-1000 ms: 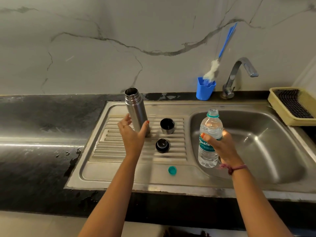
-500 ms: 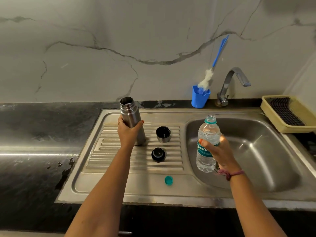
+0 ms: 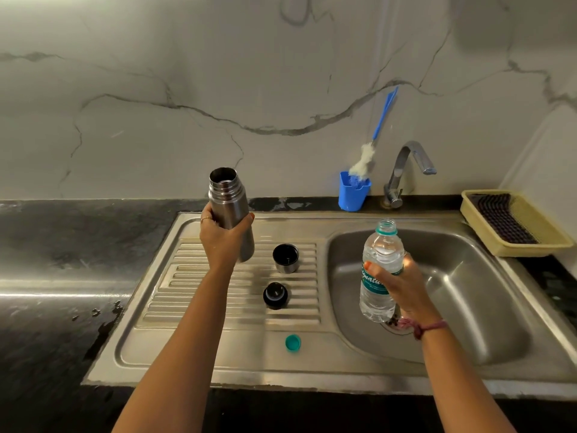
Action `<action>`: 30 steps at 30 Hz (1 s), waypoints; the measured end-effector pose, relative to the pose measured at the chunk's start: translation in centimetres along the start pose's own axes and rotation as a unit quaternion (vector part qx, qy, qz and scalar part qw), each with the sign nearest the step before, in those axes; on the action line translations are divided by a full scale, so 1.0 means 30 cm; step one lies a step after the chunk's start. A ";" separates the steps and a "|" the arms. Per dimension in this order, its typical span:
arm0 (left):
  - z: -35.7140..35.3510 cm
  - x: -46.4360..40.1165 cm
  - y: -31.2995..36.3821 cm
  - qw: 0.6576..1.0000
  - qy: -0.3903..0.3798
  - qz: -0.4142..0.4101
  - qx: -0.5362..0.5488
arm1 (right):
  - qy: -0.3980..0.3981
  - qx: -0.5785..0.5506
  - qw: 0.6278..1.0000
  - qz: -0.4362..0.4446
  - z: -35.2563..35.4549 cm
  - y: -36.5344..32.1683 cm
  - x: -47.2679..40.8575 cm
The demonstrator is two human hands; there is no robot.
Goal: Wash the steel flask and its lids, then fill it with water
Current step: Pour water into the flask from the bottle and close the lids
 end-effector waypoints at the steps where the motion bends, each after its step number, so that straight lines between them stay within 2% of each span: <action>1: -0.009 0.009 0.033 1.000 -0.006 -0.010 0.004 | 0.003 0.002 1.000 0.000 0.013 -0.003 0.001; 12: -0.227 0.232 0.311 0.988 -0.141 -0.052 0.040 | 0.025 0.027 0.999 -0.009 0.182 -0.038 0.025; 22: -0.448 0.579 0.204 0.964 -0.266 -0.014 0.018 | 0.037 0.064 0.997 0.011 0.391 -0.069 0.063; 30: -0.534 0.752 0.118 0.955 -0.297 0.001 0.023 | 0.032 0.141 0.989 0.033 0.515 -0.080 0.097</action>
Point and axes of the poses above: each hand's wrist, its own x-axis away from the middle knuckle, its own z-axis out of the back of the hand, y = z × x, the point moved 3 cm from there along -x, towards the middle knuckle, and after that the axes turned 2 degrees about -z, right-handed, at the moved point
